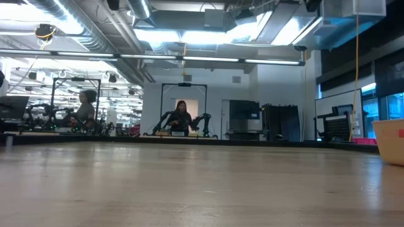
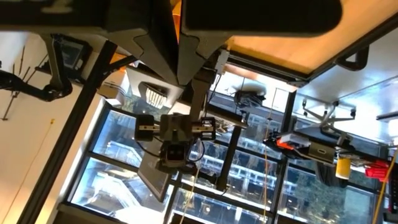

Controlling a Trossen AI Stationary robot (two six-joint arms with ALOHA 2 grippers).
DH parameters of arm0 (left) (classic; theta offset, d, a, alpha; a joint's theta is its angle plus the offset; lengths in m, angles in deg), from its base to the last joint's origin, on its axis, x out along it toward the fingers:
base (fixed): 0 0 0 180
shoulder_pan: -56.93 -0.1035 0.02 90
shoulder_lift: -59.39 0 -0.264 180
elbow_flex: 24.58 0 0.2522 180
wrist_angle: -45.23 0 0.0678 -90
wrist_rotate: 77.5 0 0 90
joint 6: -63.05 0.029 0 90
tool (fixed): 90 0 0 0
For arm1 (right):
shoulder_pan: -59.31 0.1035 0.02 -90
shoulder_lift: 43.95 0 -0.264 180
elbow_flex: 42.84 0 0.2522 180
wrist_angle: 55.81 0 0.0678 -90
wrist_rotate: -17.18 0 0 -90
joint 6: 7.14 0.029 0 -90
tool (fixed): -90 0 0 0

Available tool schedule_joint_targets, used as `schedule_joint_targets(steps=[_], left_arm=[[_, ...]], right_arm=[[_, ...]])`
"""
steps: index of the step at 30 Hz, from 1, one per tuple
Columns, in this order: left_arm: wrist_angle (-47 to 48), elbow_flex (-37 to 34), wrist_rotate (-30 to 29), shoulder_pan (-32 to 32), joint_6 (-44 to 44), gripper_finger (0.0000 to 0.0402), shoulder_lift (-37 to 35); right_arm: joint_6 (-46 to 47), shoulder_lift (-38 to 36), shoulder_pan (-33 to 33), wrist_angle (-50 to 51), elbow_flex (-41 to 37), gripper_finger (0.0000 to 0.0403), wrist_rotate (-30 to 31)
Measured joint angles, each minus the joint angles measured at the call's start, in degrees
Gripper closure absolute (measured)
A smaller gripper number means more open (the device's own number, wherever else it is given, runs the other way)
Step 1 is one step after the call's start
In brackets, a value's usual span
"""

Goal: Sort & place blocks by color
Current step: Return to Home Position

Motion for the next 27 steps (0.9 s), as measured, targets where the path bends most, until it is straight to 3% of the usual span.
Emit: schedule_joint_targets(steps=[8, 17, 27], left_arm=[[3.2, -1.0, -0.7, 0.2, 0.7, 0.0401, -2.9], [-10.8, -20.4, -6.8, 6.5, -0.4, 0.0401, -14.8], [-12.0, -32.6, -7.8, 10.7, -0.8, 0.0401, -28.6]], right_arm=[[-0.2, -0.1, 0.0, 0.0, 0.0, 0.0401, -1.9], [2.8, 0.0, 0.0, -0.3, 0.0, 0.0402, -4.0], [6.9, 0.0, -0.1, -0.8, 0.0, 0.0402, -3.9]])
